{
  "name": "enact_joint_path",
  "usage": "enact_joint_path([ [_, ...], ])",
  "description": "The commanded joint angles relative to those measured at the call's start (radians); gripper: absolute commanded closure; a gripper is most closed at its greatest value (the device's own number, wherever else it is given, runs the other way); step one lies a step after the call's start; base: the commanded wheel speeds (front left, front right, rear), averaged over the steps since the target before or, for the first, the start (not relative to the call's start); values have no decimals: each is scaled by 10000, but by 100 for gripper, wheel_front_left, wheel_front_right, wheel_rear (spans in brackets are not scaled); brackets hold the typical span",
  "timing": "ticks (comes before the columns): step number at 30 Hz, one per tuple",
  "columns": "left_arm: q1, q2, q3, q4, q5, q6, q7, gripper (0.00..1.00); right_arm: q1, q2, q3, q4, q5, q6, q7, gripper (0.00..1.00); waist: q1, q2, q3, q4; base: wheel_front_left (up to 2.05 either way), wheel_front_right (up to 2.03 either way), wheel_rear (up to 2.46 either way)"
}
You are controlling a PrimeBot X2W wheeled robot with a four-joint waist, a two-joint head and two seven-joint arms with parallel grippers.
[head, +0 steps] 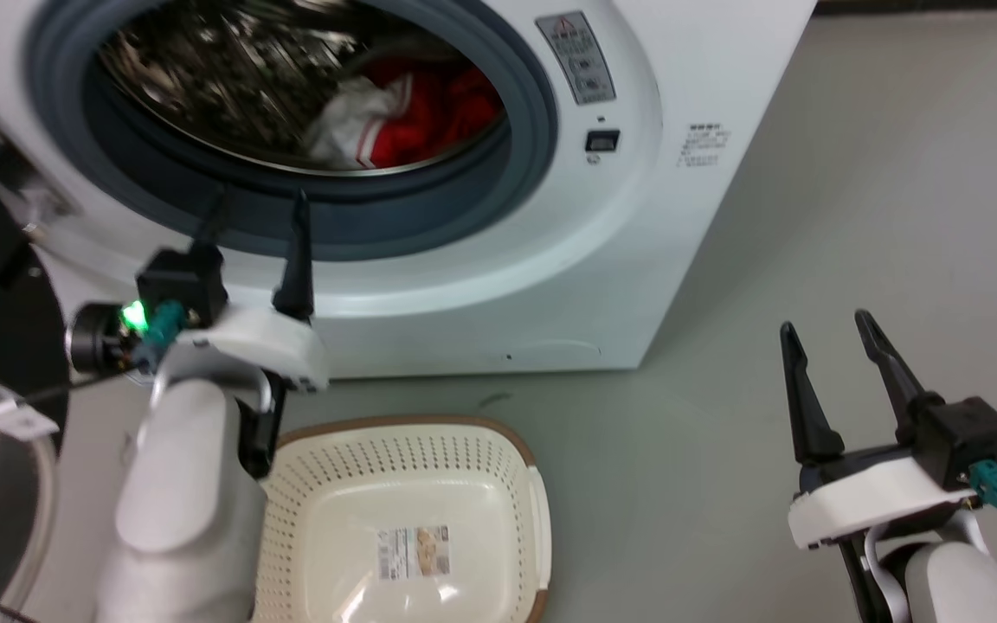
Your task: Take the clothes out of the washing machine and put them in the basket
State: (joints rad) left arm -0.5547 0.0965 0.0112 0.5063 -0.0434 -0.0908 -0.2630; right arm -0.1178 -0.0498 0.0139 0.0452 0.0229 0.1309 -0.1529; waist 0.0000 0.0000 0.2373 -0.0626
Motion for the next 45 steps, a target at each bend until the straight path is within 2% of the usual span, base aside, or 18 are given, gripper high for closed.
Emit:
enact_joint_path([
  [1,-163,69,32,62,57,3,-27,0,-204,-9,28,-55,57,-3,-35,0,0,0,561,-321,0,0,0],
  [13,-3677,1337,99,2511,150,-123,158,0,-1277,-1,749,213,672,-5,-628,0,0,0,2856,-1466,0,0,0],
  [21,-5948,2368,-66,4027,239,-226,1391,0,-1779,-1,1262,679,1214,-5,-1019,0,0,0,3869,-2261,0,0,0],
  [31,-8101,3459,-487,5226,245,-364,3887,0,-2220,2,1814,951,1885,-3,-1121,0,0,0,4645,-3085,0,0,0],
  [45,-9662,4240,-999,6298,-869,-392,8714,0,-2297,-1,2292,771,2279,-5,-1121,0,0,0,5136,-3694,0,0,0],
])
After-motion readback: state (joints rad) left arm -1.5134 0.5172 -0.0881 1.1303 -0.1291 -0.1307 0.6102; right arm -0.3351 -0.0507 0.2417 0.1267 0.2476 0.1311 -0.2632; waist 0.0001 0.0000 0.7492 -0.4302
